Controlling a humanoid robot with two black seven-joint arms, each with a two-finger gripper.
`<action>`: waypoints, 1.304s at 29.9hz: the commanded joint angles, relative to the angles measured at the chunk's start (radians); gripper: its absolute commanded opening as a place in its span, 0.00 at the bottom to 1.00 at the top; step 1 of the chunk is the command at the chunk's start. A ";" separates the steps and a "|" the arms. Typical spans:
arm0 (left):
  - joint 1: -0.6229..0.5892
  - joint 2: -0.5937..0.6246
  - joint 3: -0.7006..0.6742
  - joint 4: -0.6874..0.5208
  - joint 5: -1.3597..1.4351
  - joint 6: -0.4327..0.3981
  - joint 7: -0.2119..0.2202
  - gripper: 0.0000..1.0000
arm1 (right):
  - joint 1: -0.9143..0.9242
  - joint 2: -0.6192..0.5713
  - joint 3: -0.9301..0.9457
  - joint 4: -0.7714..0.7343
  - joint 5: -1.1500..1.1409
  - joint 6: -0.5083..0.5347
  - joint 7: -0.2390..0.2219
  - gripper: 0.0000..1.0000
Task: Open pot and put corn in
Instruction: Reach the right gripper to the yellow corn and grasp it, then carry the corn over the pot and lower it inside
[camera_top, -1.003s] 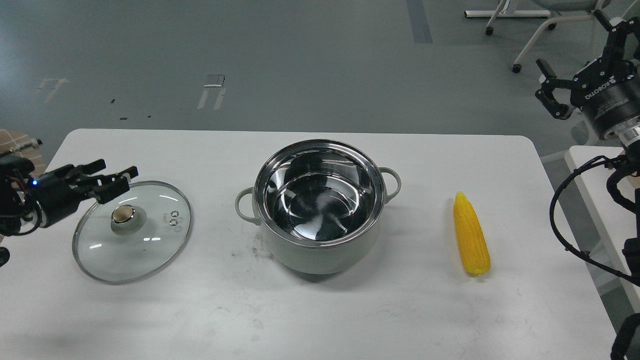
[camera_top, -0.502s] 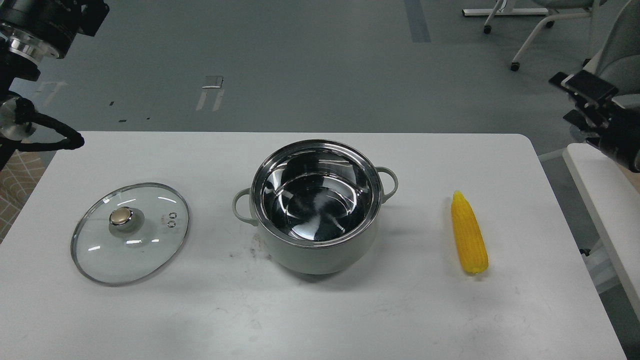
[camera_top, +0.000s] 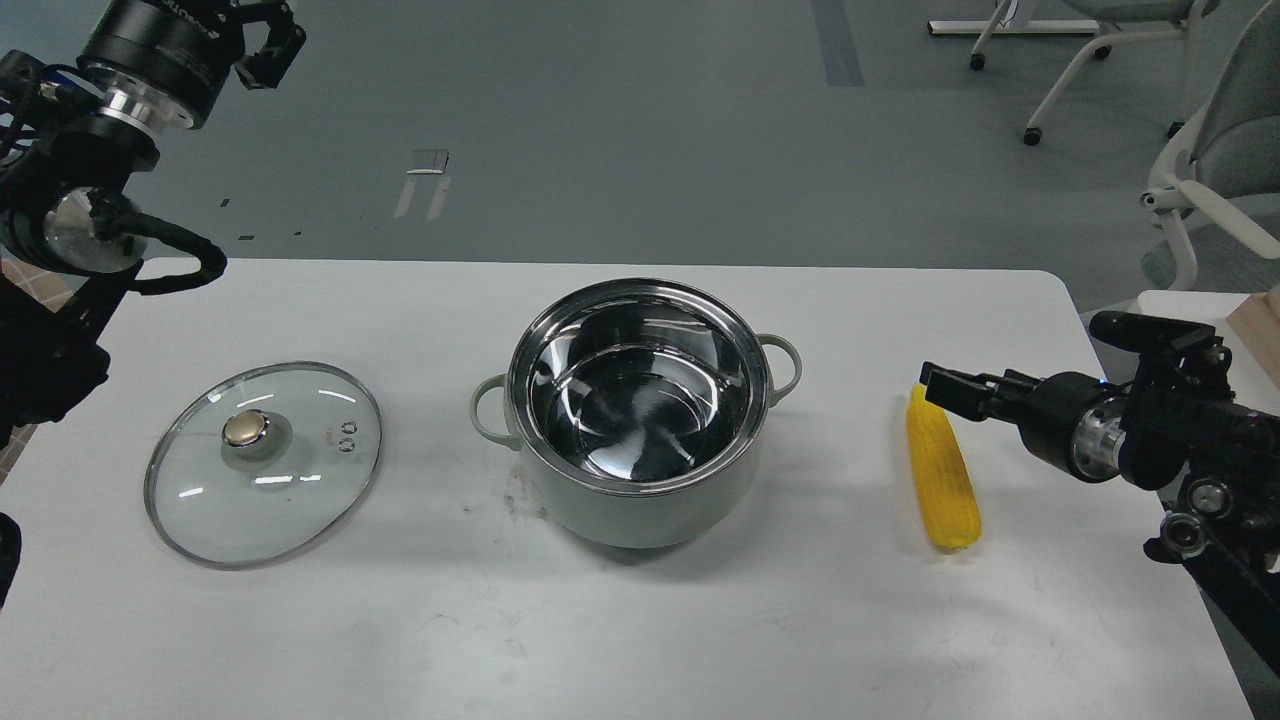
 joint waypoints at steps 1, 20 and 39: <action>0.000 -0.001 -0.007 0.001 0.001 -0.013 0.001 0.98 | -0.005 0.046 -0.018 -0.042 -0.078 0.000 0.000 1.00; 0.001 0.002 -0.007 0.001 0.004 -0.021 -0.007 0.98 | -0.076 0.101 -0.043 -0.075 -0.136 0.000 -0.006 0.13; -0.002 0.017 -0.008 -0.018 0.004 -0.021 -0.010 0.98 | 0.195 0.176 -0.007 0.110 -0.121 -0.036 -0.027 0.16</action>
